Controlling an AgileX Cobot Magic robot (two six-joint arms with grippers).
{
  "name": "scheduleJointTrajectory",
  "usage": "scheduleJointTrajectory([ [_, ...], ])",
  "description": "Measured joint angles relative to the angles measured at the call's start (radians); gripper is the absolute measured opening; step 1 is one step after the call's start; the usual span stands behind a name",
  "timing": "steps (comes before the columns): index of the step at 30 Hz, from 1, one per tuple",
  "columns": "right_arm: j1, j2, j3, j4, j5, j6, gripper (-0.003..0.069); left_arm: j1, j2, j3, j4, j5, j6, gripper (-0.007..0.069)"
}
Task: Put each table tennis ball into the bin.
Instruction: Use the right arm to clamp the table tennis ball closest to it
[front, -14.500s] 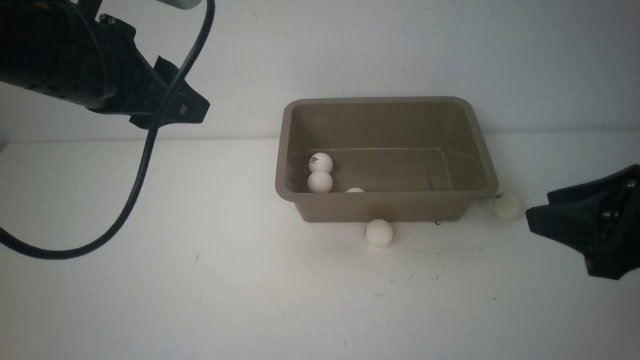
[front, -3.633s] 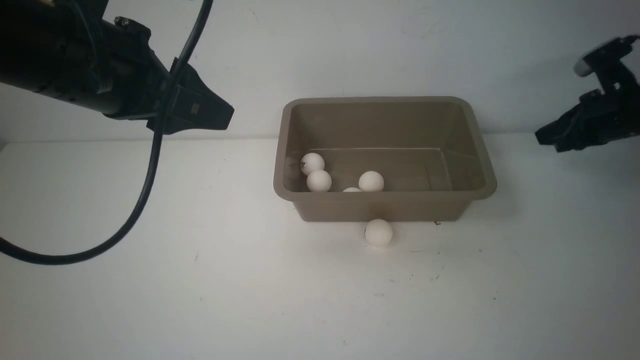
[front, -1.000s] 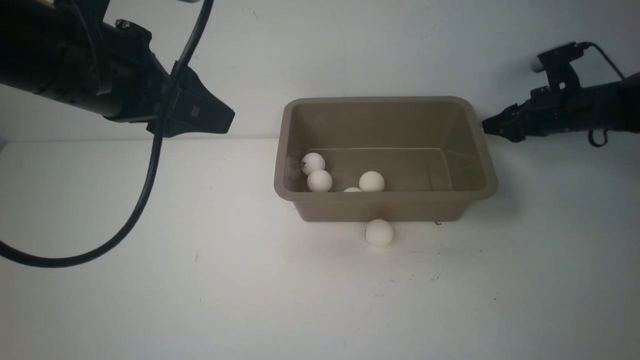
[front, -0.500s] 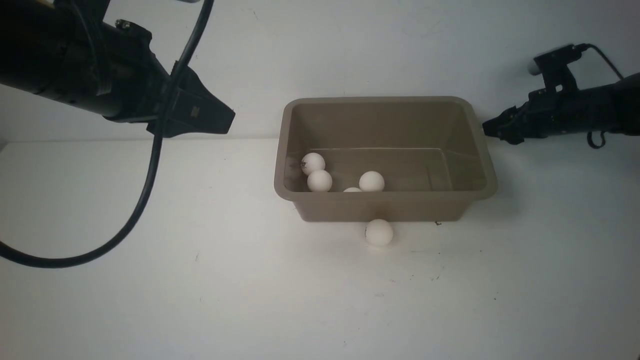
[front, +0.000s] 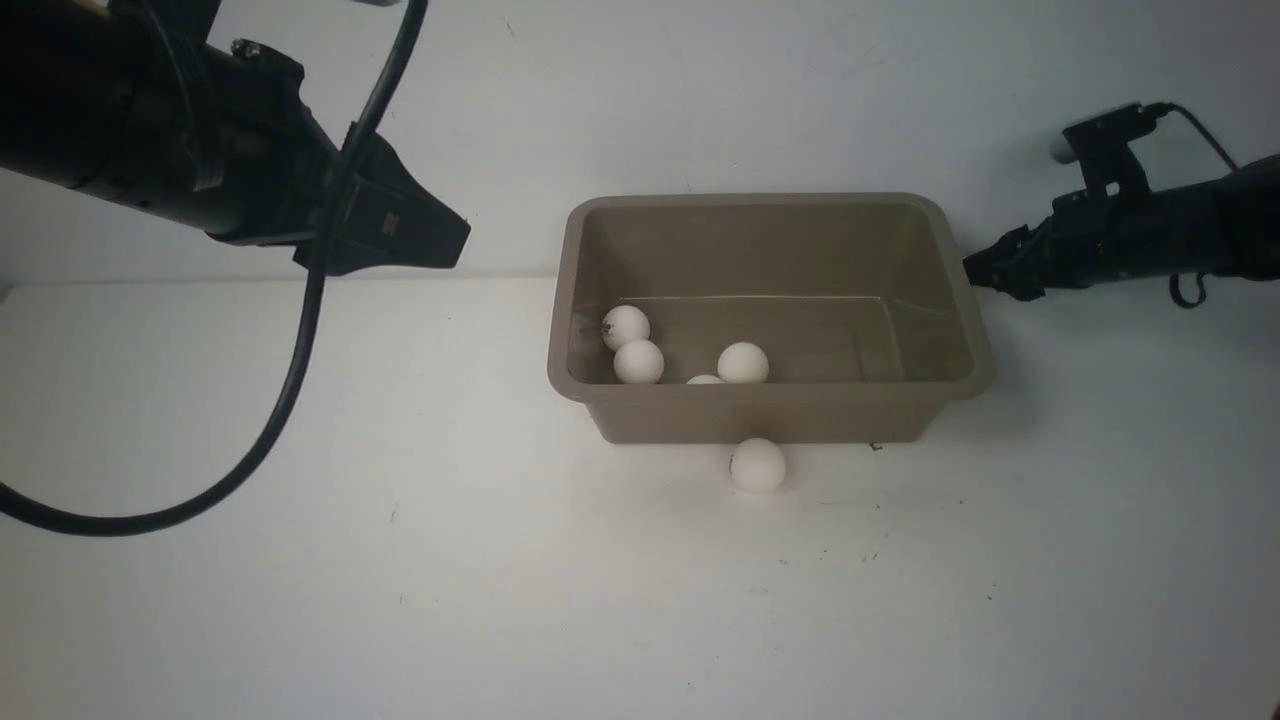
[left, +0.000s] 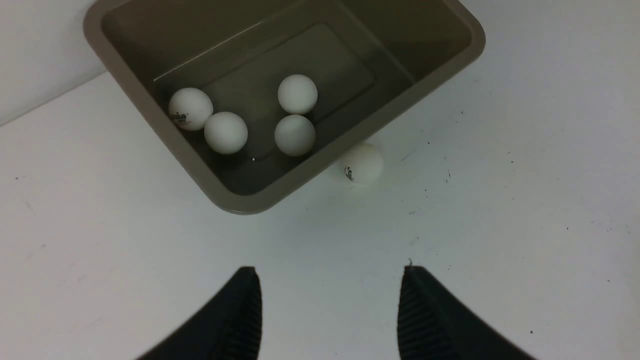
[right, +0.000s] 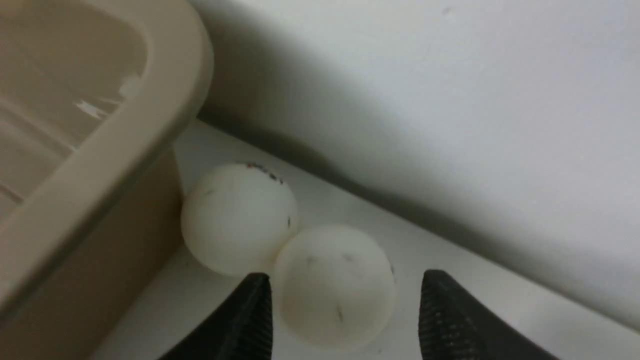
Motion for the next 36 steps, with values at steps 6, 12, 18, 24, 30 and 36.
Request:
scheduleJointTrajectory([
  [6, 0.027, 0.012, 0.000, -0.003, -0.008, 0.000, 0.0367, 0.000, 0.000, 0.000, 0.000, 0.000, 0.000, 0.0342],
  [12, 0.037, 0.012, 0.000, -0.011, -0.037, -0.003, 0.0367, 0.000, 0.000, 0.000, 0.000, 0.001, 0.000, 0.0342],
  [18, 0.037, 0.013, 0.000, -0.014, -0.092, -0.003, 0.0353, 0.000, 0.000, 0.000, 0.000, 0.001, 0.000, 0.0342],
  [24, 0.037, 0.013, 0.000, -0.024, -0.099, -0.003, 0.0144, 0.000, 0.000, 0.000, 0.000, 0.001, 0.000, 0.0342],
  [30, 0.036, -0.030, 0.000, -0.110, -0.051, 0.018, -0.0007, 0.000, 0.000, 0.000, 0.000, 0.001, 0.000, 0.0342],
  [36, -0.003, -0.154, 0.000, -0.176, 0.037, 0.085, -0.0015, 0.000, 0.000, 0.000, 0.000, 0.001, 0.000, 0.0342],
])
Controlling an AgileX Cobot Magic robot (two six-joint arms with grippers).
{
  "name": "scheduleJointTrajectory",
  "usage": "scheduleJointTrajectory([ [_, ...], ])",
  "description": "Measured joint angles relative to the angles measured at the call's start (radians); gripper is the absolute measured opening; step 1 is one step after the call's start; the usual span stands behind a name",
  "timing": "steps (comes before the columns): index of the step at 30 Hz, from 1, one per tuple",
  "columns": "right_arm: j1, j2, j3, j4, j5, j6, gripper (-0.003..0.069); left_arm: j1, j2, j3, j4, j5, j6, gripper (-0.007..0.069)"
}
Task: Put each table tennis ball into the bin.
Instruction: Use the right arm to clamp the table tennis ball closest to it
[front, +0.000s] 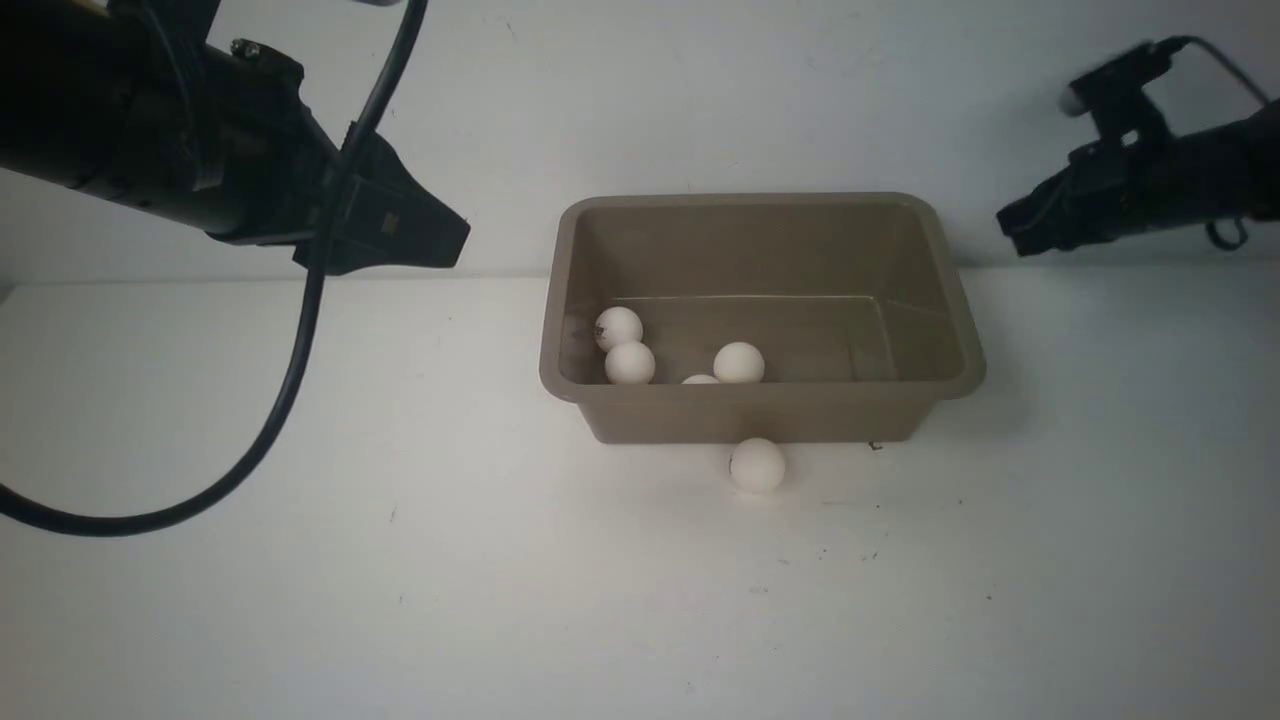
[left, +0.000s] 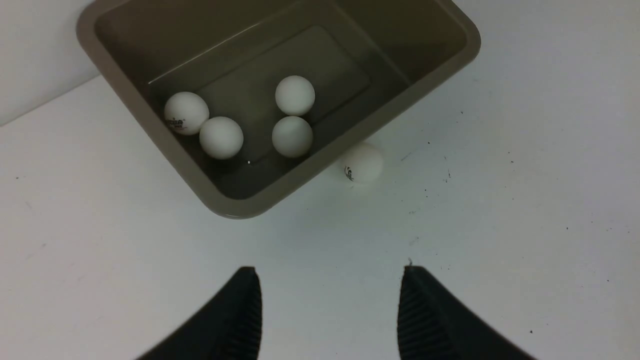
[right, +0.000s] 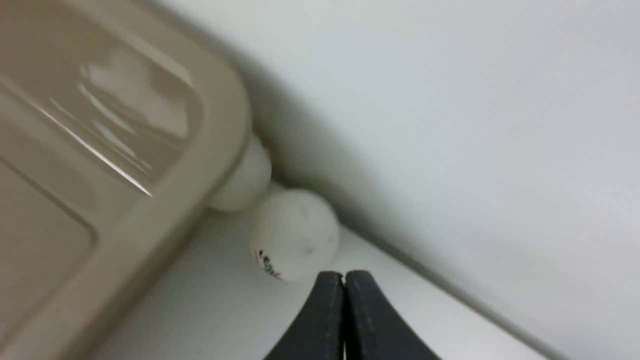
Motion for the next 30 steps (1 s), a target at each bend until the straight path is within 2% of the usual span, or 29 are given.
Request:
scheduleJointTrajectory([
  [8, -0.018, -0.171, 0.000, 0.018, 0.310, 0.030, -0.0015, 0.000, 0.002, 0.000, 0.001, -0.002, 0.000, 0.0342],
  [14, -0.018, -0.285, 0.000, 0.026, 0.406, 0.086, -0.0015, -0.026, 0.051, -0.001, -0.034, 0.013, 0.038, 0.0342],
  [17, -0.018, -0.333, 0.000, 0.027, 0.453, 0.119, -0.0015, -0.095, 0.102, -0.001, -0.032, 0.038, 0.110, 0.0342],
  [20, -0.018, -0.371, 0.000, 0.035, 0.471, 0.140, -0.0015, -0.207, 0.164, -0.001, -0.008, 0.049, 0.140, 0.0342],
  [23, -0.018, -0.387, 0.000, 0.040, 0.473, 0.167, -0.0015, -0.291, 0.231, -0.001, 0.055, 0.050, 0.106, 0.0342],
  [30, -0.018, -0.387, 0.000, 0.041, 0.475, 0.238, -0.0015, -0.382, 0.359, -0.001, 0.091, -0.021, 0.066, 0.0342],
])
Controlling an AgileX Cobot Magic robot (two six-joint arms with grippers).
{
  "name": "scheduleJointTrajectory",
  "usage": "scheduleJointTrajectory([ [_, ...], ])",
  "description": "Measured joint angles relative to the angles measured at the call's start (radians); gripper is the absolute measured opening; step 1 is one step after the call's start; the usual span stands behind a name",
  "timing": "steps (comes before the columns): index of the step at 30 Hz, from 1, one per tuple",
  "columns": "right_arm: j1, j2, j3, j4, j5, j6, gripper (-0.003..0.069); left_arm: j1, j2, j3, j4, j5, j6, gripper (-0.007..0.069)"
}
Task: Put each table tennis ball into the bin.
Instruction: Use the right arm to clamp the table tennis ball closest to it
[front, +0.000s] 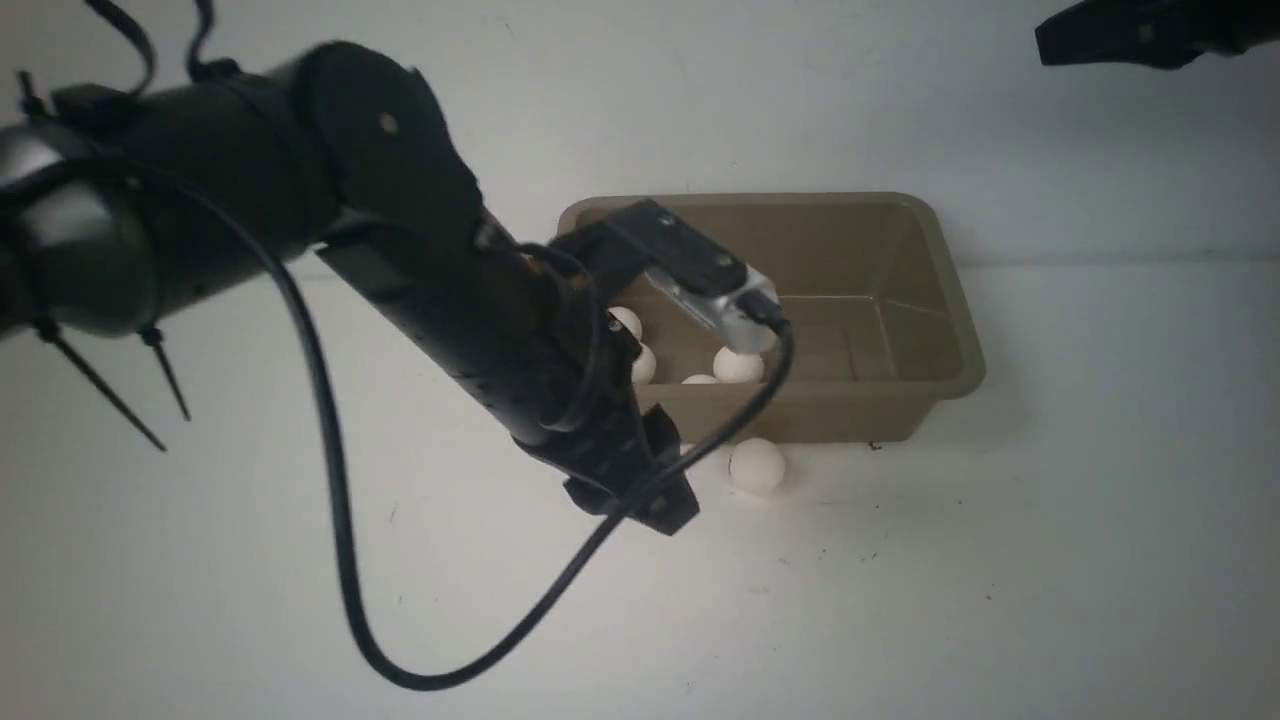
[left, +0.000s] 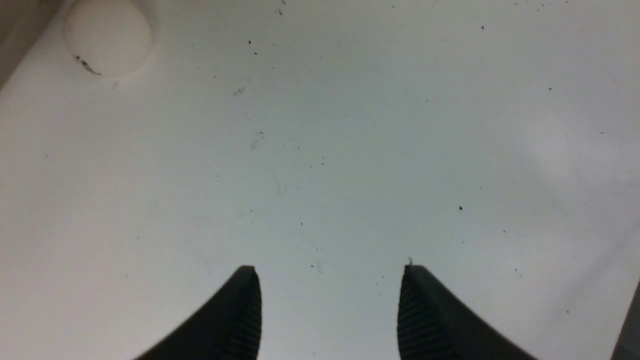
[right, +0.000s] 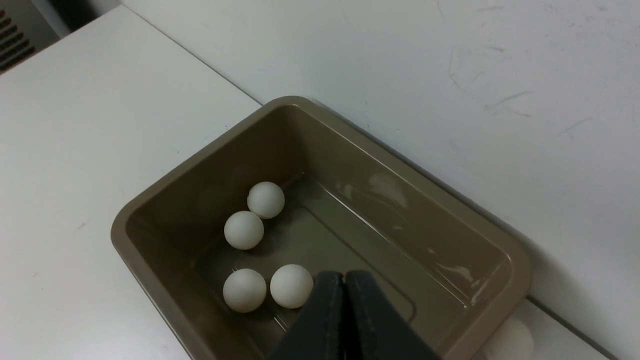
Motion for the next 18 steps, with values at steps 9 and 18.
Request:
scheduleJointTrajectory([
  [9, 0.000, 0.000, 0.000, 0.000, 0.000, 0.005, -0.0015, -0.037, 0.147, -0.001, -0.083, -0.121, -0.005, 0.0342],
  [18, 0.000, 0.000, 0.000, 0.015, 0.000, 0.005, -0.0016, -0.057, 0.232, -0.001, -0.098, -0.279, -0.048, 0.0384],
])
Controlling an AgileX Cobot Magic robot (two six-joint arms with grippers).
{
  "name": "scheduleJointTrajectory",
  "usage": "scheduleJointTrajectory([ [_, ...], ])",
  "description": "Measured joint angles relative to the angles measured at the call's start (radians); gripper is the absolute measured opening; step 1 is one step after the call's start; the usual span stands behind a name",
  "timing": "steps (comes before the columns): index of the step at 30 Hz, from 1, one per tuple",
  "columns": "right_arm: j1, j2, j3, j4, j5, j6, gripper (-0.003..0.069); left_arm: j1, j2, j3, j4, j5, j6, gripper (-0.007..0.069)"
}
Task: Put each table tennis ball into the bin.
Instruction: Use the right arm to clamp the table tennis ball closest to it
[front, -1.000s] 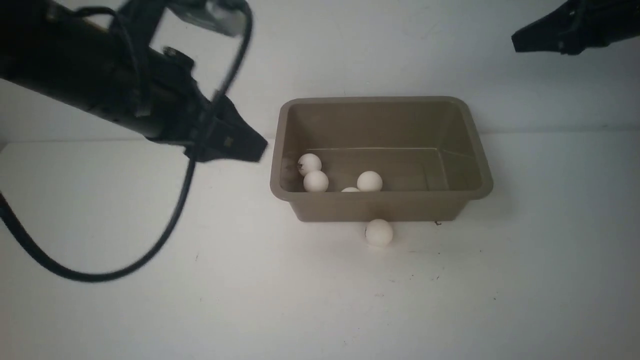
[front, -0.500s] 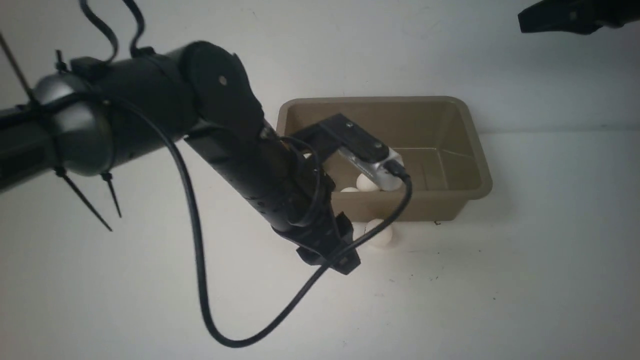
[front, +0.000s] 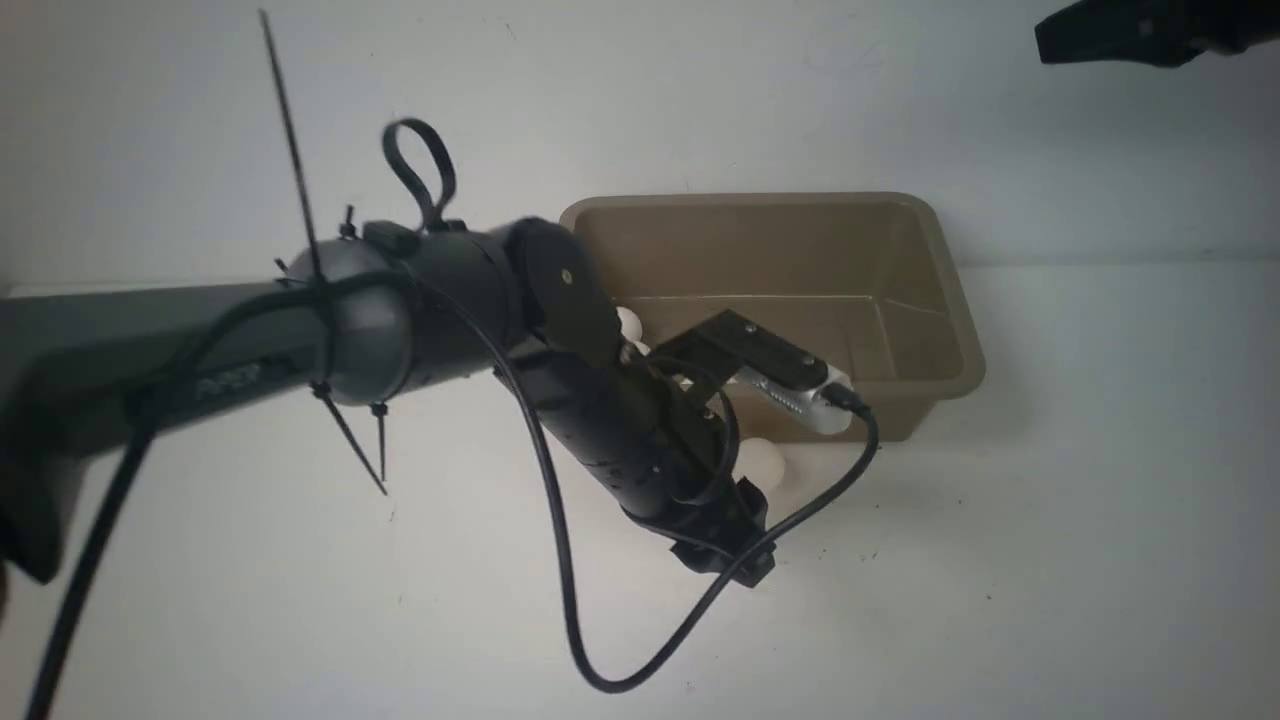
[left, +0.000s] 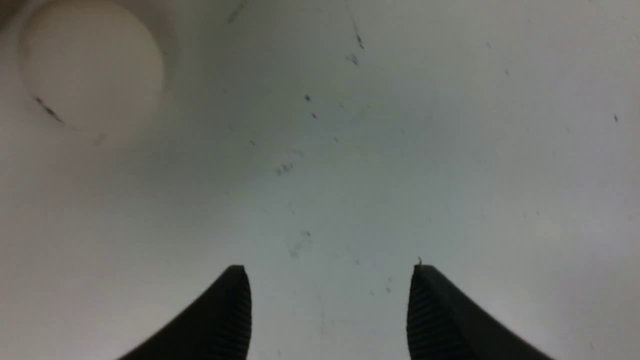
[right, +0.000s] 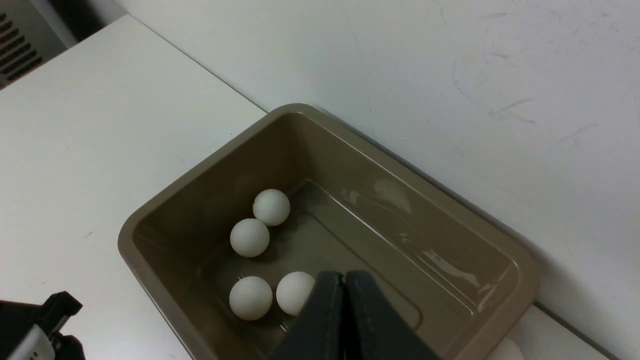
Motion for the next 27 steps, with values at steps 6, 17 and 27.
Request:
scheduleJointTrajectory([
  [6, 0.000, 0.000, 0.000, 0.015, 0.000, 0.001, -0.0016, 0.000, 0.007, 0.000, -0.022, -0.190, -0.040, 0.0396],
  [17, 0.000, 0.000, 0.000, 0.023, 0.000, 0.001, -0.0016, -0.007, 0.059, 0.000, -0.179, -0.384, -0.065, 0.0396],
  [27, 0.000, 0.000, 0.000, 0.038, 0.000, -0.001, -0.0016, -0.019, 0.097, 0.000, -0.203, -0.422, -0.069, 0.0396],
])
